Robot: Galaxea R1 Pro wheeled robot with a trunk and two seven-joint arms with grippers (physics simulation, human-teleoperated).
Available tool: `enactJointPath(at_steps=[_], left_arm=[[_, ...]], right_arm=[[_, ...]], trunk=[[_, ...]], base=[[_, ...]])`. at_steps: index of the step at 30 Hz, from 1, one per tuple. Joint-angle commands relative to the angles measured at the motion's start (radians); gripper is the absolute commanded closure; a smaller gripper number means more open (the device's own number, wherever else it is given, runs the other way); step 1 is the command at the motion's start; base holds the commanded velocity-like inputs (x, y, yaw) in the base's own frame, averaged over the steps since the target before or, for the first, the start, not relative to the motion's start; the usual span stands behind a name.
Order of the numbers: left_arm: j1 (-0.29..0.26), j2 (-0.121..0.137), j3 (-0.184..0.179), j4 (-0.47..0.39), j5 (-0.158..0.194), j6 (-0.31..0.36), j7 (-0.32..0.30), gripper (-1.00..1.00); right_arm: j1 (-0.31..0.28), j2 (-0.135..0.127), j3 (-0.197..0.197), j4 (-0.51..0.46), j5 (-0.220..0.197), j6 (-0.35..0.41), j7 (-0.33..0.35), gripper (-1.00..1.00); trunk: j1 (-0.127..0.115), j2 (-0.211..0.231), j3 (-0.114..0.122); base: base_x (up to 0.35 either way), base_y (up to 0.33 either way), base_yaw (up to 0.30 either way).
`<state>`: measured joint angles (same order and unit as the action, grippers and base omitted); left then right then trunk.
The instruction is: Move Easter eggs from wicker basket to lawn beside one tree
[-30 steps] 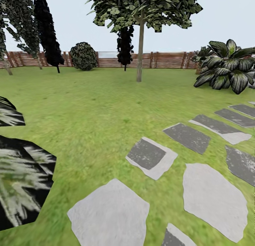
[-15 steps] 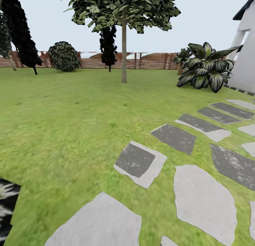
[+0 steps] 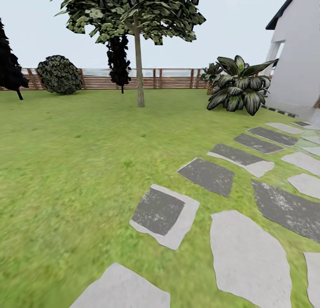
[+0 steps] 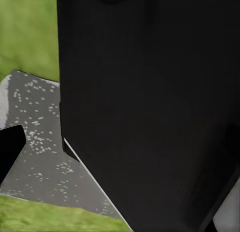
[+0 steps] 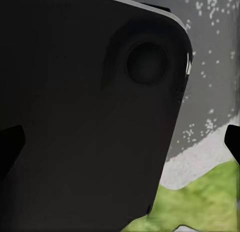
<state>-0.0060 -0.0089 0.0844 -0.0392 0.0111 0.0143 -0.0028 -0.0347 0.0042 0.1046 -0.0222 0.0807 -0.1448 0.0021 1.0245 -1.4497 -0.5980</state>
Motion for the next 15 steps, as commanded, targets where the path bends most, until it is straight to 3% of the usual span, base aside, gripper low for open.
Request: enactJointPath(at_steps=[1, 15], left_arm=[[0.000, 0.000, 0.008, -0.001, 0.001, 0.002, 0.000, -1.00], [0.000, 0.001, 0.008, -0.001, 0.001, 0.001, 0.000, -1.00]], right_arm=[[-0.001, 0.000, 0.003, 0.001, 0.008, -0.003, -0.001, -1.00], [-0.001, -0.001, 0.006, 0.001, 0.011, -0.004, -0.001, -1.00]], trunk=[[0.001, 0.000, -0.001], [0.001, 0.000, -0.001]], base=[[0.331, 0.000, -0.012], [0.331, 0.000, -0.001]])
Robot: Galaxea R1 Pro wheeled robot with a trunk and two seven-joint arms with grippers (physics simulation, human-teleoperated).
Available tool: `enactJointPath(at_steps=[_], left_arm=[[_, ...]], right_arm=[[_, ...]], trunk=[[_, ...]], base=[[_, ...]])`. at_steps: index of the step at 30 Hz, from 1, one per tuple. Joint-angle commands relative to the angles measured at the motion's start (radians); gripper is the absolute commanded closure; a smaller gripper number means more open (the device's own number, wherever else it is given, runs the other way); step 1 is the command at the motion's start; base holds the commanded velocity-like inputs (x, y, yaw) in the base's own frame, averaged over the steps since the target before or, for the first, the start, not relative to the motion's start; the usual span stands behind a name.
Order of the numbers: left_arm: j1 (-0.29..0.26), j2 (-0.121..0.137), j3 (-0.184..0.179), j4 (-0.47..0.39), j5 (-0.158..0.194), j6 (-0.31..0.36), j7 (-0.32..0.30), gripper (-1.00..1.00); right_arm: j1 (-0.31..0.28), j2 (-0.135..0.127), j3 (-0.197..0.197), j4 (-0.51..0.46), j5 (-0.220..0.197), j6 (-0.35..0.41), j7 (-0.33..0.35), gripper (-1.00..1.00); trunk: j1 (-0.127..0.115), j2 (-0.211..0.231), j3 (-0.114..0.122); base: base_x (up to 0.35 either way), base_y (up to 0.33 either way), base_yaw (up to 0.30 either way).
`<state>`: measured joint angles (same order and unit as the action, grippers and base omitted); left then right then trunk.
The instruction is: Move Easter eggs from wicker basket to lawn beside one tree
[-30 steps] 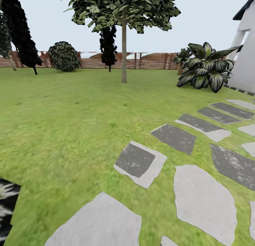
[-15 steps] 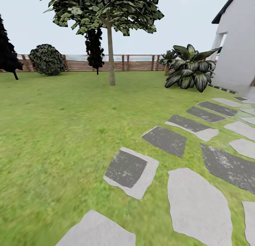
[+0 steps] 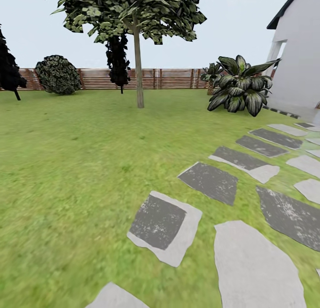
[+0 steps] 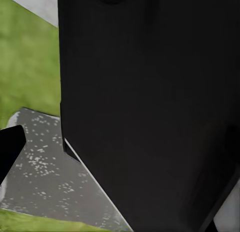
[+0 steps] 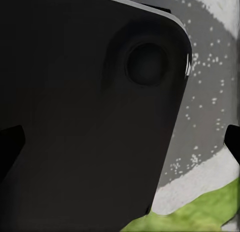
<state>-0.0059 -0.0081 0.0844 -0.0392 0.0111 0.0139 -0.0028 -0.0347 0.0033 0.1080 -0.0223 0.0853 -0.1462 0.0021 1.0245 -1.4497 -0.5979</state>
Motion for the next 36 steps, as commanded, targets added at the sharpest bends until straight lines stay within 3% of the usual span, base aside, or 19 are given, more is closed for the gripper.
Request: enactJointPath(at_steps=[1, 6, 18, 36], left_arm=[[0.000, -0.001, 0.008, -0.001, 0.001, 0.001, 0.000, -1.00], [0.000, -0.001, 0.007, -0.001, 0.001, 0.001, 0.000, -1.00], [0.000, -0.001, 0.008, -0.001, 0.001, 0.001, 0.000, -1.00], [0.000, -0.001, 0.008, -0.001, 0.001, 0.001, 0.000, -1.00]], right_arm=[[-0.001, 0.000, 0.003, 0.001, 0.007, -0.003, -0.001, -1.00], [-0.001, 0.000, 0.003, 0.001, 0.007, -0.003, -0.001, -1.00], [-0.001, 0.000, 0.002, 0.004, 0.007, -0.045, -0.001, -1.00], [-0.001, 0.004, 0.002, 0.006, 0.008, -0.046, -0.001, -1.00]], trunk=[[0.001, 0.000, -0.001], [0.001, 0.000, -0.001], [0.001, 0.000, -0.001], [0.001, 0.000, -0.001]], base=[[0.331, 0.000, 0.000], [0.331, 0.000, 0.080], [0.331, 0.000, 0.267], [0.331, 0.000, 0.059]])
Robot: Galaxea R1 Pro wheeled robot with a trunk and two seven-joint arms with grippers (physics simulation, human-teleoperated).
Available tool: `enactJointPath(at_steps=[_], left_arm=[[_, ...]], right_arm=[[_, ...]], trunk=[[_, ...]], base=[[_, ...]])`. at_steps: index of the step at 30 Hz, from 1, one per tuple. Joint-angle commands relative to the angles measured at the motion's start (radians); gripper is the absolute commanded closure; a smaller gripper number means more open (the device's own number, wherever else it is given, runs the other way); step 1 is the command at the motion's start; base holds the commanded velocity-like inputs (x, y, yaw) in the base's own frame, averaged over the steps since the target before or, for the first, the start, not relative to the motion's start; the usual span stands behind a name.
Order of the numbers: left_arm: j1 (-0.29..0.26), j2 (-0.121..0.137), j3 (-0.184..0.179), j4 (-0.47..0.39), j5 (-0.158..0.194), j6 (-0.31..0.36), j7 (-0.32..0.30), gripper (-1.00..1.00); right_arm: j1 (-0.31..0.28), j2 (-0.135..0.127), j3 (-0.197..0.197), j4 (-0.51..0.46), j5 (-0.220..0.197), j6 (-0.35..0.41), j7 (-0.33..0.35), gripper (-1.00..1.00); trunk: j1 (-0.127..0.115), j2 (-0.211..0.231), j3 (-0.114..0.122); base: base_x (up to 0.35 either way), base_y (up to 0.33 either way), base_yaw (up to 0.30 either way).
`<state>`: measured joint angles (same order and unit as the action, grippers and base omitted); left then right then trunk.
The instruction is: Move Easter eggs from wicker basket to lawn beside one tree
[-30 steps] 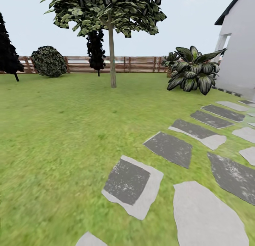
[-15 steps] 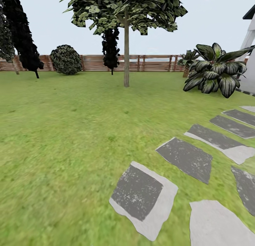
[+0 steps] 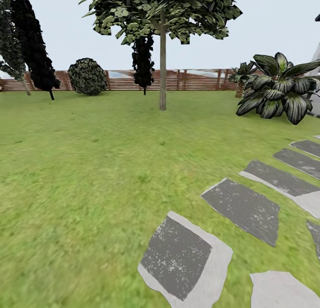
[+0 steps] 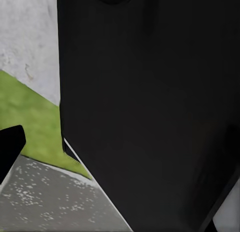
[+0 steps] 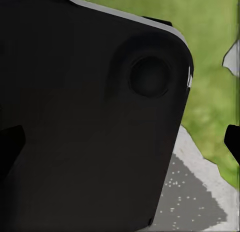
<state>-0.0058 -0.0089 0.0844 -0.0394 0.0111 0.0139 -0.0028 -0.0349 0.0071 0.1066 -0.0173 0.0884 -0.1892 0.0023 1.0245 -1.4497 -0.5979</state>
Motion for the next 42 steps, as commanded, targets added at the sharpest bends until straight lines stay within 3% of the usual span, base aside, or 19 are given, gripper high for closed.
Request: enactJointPath(at_steps=[1, 42], left_arm=[[0.000, 0.000, 0.008, 0.000, 0.001, 0.001, 0.000, -1.00], [0.000, 0.000, 0.008, 0.000, 0.001, 0.001, 0.000, -1.00]], right_arm=[[0.000, 0.000, 0.004, 0.001, 0.005, -0.003, -0.001, -1.00], [0.000, 0.001, 0.004, 0.000, 0.005, -0.003, -0.001, -1.00]], trunk=[[0.001, 0.000, -0.001], [0.001, 0.000, -0.006]], base=[[0.331, 0.000, 0.260], [0.331, 0.000, 0.286]])
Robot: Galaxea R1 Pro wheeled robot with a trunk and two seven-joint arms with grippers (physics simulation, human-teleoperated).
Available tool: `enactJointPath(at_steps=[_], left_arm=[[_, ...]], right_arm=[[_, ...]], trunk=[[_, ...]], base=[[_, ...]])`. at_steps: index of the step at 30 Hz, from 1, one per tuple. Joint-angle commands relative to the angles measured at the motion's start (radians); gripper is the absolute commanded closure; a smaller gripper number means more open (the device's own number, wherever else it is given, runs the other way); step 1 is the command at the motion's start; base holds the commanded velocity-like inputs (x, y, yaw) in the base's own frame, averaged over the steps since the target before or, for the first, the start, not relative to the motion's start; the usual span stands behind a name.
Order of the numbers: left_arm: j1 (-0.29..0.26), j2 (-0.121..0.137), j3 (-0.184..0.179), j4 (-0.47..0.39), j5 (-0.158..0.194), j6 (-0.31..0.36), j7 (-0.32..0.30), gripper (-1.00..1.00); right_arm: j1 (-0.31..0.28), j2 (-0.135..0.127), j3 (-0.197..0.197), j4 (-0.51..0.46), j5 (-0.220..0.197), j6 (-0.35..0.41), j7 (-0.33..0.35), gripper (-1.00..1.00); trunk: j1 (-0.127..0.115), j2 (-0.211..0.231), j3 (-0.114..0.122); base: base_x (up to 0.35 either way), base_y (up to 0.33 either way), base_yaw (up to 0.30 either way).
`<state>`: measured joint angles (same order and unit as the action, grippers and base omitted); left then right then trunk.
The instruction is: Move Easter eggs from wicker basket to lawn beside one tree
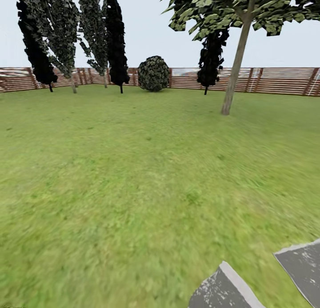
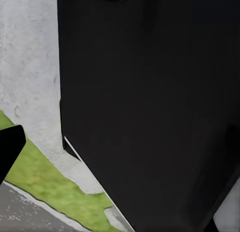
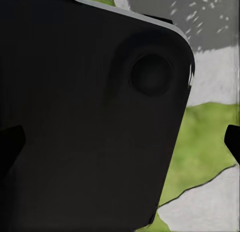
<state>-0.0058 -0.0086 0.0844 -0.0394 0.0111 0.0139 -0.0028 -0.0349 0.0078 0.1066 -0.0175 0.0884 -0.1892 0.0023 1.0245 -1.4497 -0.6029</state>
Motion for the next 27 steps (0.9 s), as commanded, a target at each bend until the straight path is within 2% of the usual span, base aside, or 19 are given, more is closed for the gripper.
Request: enactJointPath(at_steps=[1, 27], left_arm=[[0.000, 0.000, 0.008, 0.000, 0.001, 0.001, 0.000, -1.00], [0.000, 0.000, 0.008, 0.000, 0.001, 0.001, 0.000, -1.00]], right_arm=[[0.000, 0.000, 0.004, 0.001, 0.005, -0.003, -0.001, -1.00], [0.000, 0.000, 0.004, 0.001, 0.005, -0.003, -0.001, -1.00]], trunk=[[0.001, 0.000, -0.001], [0.001, 0.000, -0.012]], base=[[0.331, 0.000, 0.287], [0.331, 0.000, 0.287]])
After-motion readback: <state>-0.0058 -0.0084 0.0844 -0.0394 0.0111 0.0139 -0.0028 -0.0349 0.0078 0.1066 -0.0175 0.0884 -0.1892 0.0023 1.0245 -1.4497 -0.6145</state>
